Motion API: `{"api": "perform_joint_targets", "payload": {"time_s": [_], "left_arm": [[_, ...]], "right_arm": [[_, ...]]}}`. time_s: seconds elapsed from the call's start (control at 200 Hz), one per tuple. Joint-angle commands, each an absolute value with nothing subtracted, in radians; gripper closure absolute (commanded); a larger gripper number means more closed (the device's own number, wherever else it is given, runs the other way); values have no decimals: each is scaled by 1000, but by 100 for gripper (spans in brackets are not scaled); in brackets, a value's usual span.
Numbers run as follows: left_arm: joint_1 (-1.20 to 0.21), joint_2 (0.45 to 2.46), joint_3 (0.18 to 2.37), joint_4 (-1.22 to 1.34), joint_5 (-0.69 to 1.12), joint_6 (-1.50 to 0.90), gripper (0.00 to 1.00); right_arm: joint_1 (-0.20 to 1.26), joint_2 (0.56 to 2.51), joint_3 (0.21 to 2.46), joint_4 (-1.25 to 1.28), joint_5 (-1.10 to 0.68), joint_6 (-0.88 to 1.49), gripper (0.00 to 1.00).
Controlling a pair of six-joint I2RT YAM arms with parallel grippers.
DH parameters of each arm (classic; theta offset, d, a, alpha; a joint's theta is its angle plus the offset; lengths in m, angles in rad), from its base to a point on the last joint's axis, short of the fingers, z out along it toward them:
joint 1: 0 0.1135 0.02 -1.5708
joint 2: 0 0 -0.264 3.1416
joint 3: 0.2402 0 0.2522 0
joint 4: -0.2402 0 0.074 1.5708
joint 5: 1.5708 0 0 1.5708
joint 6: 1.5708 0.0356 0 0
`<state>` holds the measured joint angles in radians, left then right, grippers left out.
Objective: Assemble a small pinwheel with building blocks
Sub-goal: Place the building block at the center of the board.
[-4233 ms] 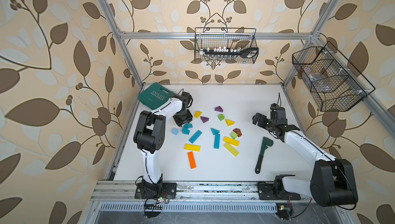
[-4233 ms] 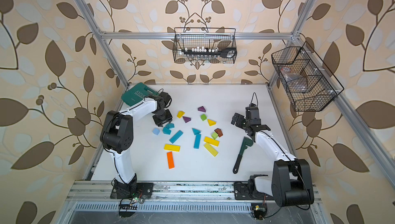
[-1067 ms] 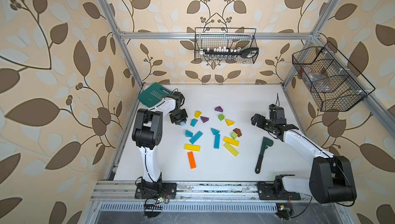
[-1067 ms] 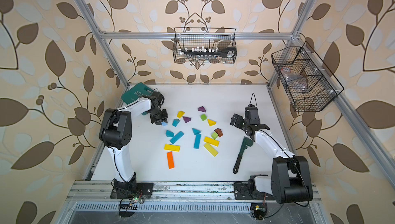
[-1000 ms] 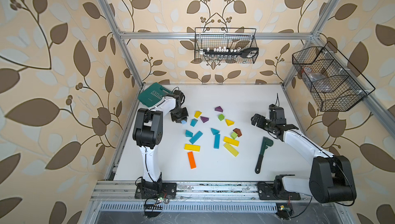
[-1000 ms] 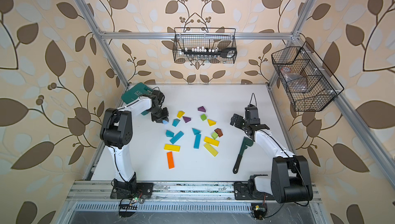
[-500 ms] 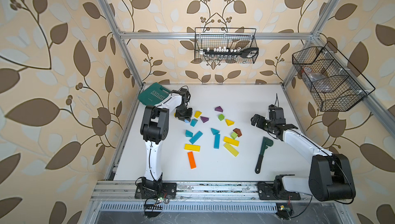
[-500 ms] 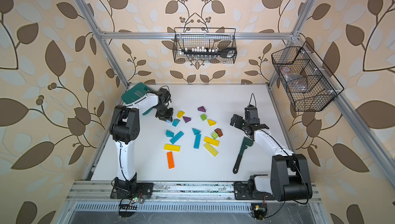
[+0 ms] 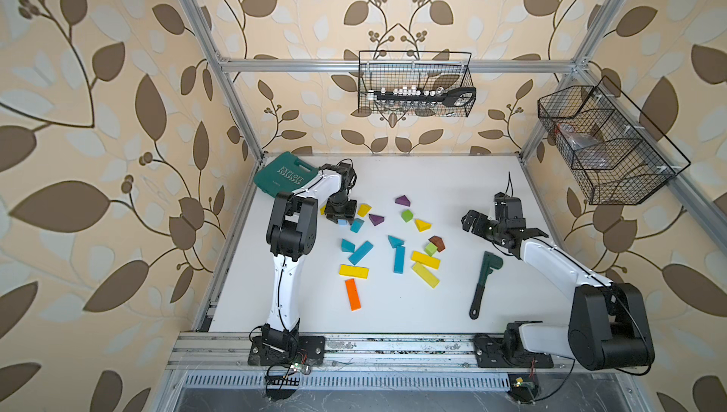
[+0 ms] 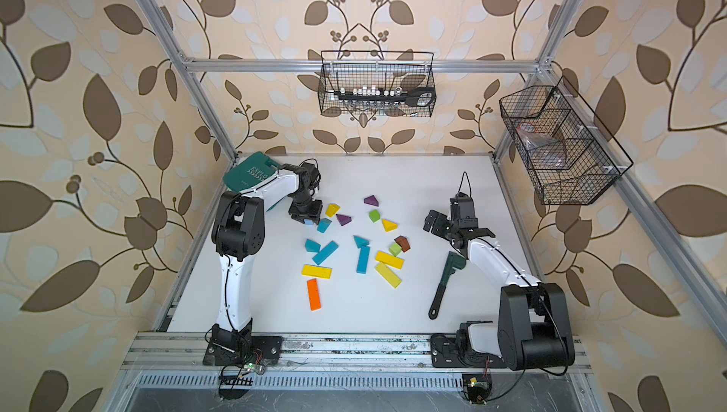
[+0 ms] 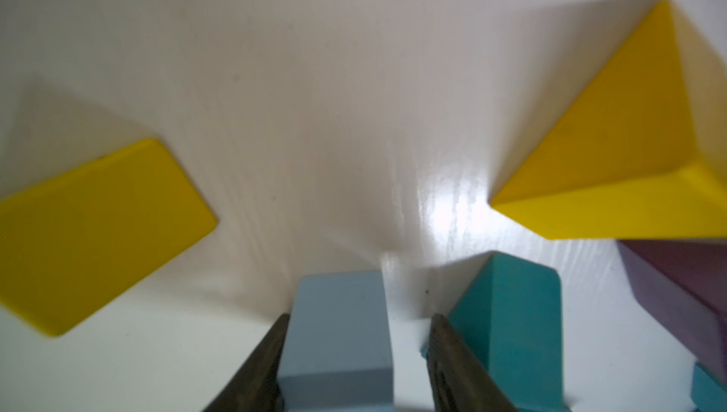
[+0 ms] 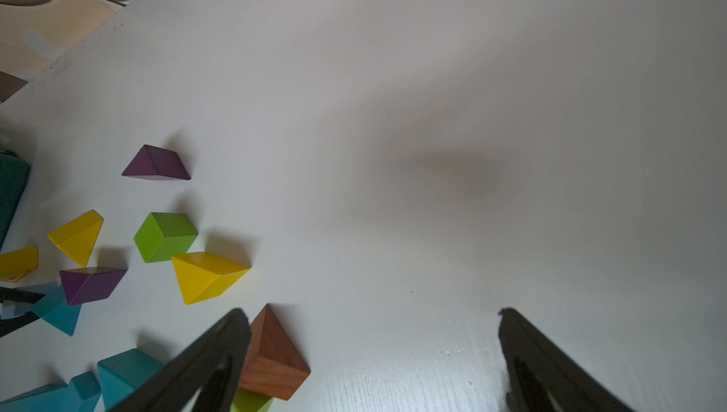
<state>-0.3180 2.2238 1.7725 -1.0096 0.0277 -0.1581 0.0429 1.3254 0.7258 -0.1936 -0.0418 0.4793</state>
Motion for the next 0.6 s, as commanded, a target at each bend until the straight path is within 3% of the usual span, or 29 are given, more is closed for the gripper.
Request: {"api": "perform_joint_targets", "payload": {"time_s": [0.0,0.18,0.24,0.305,0.595], "left_arm": [[-324,2179,1812,-1048,21,-158,42],[-322,2102,1853,-1076,4,-200,35],[-318,2068,1854,-1077,-30,-240,24],[-309,2035,1847,-1084,-104,-291,2],[-258,2021,1788,-1107,-361,-169,1]], "right_arm": [[38,1334,743,-207,-49,487,0],[38,1336,745,-206,-53,488,0],[38,1334,745,-207,-54,486,0],[38,1332,745,-208,-53,488,0],[38,1331,742,-206,-60,490,0]]}}
